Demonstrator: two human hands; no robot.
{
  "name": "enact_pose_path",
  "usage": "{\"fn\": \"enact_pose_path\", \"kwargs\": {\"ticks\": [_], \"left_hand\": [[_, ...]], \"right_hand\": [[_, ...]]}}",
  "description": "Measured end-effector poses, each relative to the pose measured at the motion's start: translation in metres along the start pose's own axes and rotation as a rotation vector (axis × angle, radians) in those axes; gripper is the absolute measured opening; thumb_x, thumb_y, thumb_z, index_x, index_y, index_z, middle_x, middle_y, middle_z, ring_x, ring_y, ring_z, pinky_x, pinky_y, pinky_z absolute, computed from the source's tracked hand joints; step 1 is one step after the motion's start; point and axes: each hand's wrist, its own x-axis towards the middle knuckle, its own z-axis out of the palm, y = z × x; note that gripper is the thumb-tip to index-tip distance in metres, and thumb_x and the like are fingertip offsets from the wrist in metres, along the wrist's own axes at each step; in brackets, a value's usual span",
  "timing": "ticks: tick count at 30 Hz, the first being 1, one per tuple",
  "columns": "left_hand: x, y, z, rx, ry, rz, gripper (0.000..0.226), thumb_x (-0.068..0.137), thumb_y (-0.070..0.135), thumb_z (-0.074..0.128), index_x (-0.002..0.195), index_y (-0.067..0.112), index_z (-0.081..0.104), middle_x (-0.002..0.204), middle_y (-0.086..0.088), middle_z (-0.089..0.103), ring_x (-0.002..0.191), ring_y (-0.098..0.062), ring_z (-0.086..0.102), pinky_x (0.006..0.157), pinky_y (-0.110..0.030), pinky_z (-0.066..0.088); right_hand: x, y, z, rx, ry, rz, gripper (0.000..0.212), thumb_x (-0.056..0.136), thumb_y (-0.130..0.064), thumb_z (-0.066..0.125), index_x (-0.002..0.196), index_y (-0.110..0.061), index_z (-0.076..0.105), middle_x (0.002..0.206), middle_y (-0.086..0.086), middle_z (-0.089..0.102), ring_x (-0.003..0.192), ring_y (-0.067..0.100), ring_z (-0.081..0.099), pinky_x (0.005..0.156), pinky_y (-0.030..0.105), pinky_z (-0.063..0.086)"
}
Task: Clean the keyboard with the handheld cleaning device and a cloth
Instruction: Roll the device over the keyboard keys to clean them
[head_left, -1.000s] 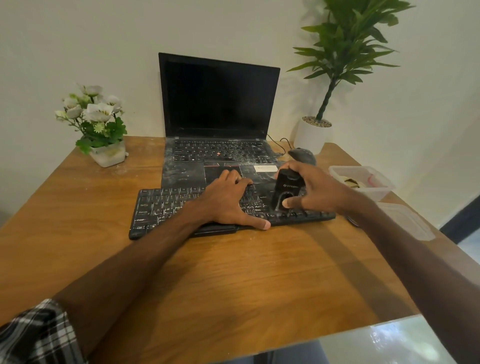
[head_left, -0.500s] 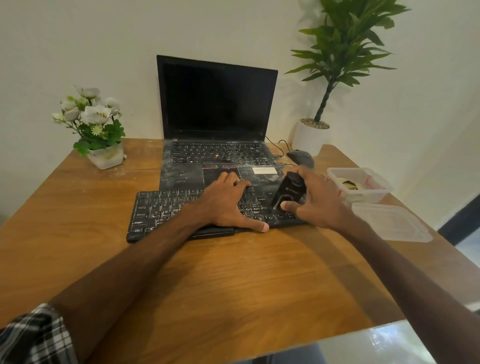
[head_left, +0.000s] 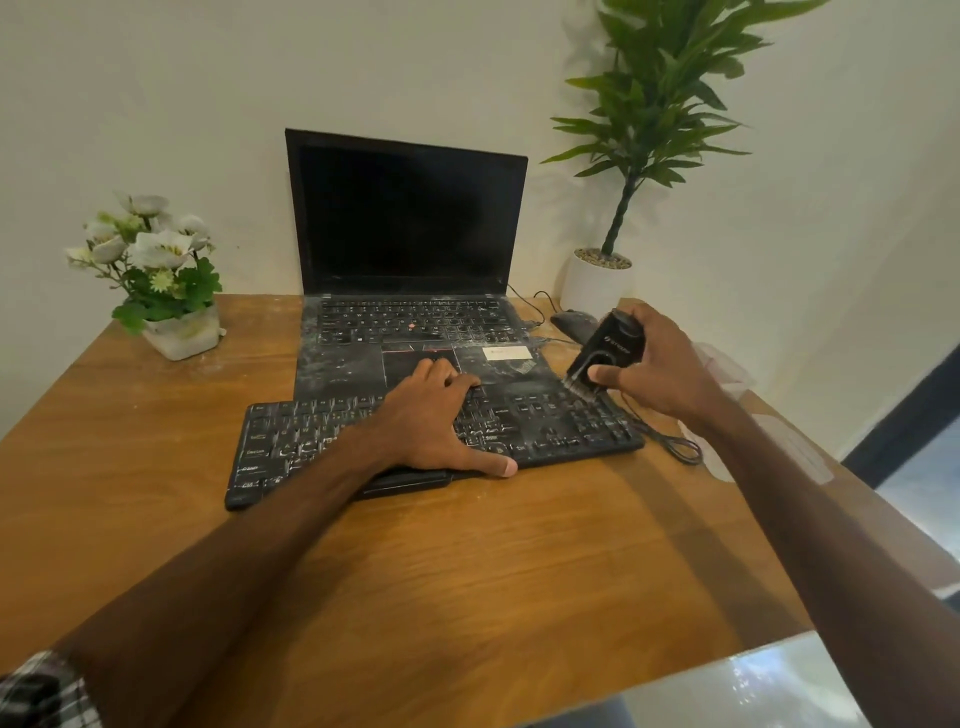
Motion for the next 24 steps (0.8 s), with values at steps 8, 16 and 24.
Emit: {"fn": "enact_pose_path", "kwargs": {"ticks": [8, 16, 24], "left_hand": [[0.001, 0.0, 0.0, 0.003, 0.012, 0.01, 0.137, 0.055, 0.105, 0.052, 0.162, 0.023, 0.026, 0.142, -0.001, 0.037, 0.129, -0.019, 0.034, 0.108, -0.041, 0.043], [0.001, 0.001, -0.001, 0.008, 0.007, 0.01, 0.135, 0.058, 0.103, 0.055, 0.162, 0.022, 0.026, 0.144, -0.002, 0.038, 0.131, -0.02, 0.035, 0.108, -0.042, 0.043], [0.0, 0.002, -0.001, 0.001, 0.015, 0.008, 0.135, 0.057, 0.102, 0.055, 0.162, 0.022, 0.027, 0.148, -0.003, 0.037, 0.135, -0.021, 0.034, 0.109, -0.042, 0.041]], "right_hand": [[0.0, 0.029, -0.006, -0.15, 0.047, 0.068, 0.065, 0.076, -0.011, 0.085, 0.13, -0.009, 0.048, 0.106, 0.0, 0.055, 0.095, 0.017, 0.054, 0.061, 0.01, 0.035], [-0.002, 0.04, 0.001, -0.132, 0.063, 0.095, 0.063, 0.077, -0.011, 0.085, 0.129, -0.01, 0.048, 0.105, 0.0, 0.057, 0.092, 0.016, 0.056, 0.06, 0.007, 0.034], [0.005, 0.041, 0.005, -0.148, 0.095, 0.104, 0.063, 0.078, -0.008, 0.082, 0.13, -0.007, 0.046, 0.106, 0.002, 0.056, 0.094, 0.018, 0.055, 0.06, 0.009, 0.034]]}}
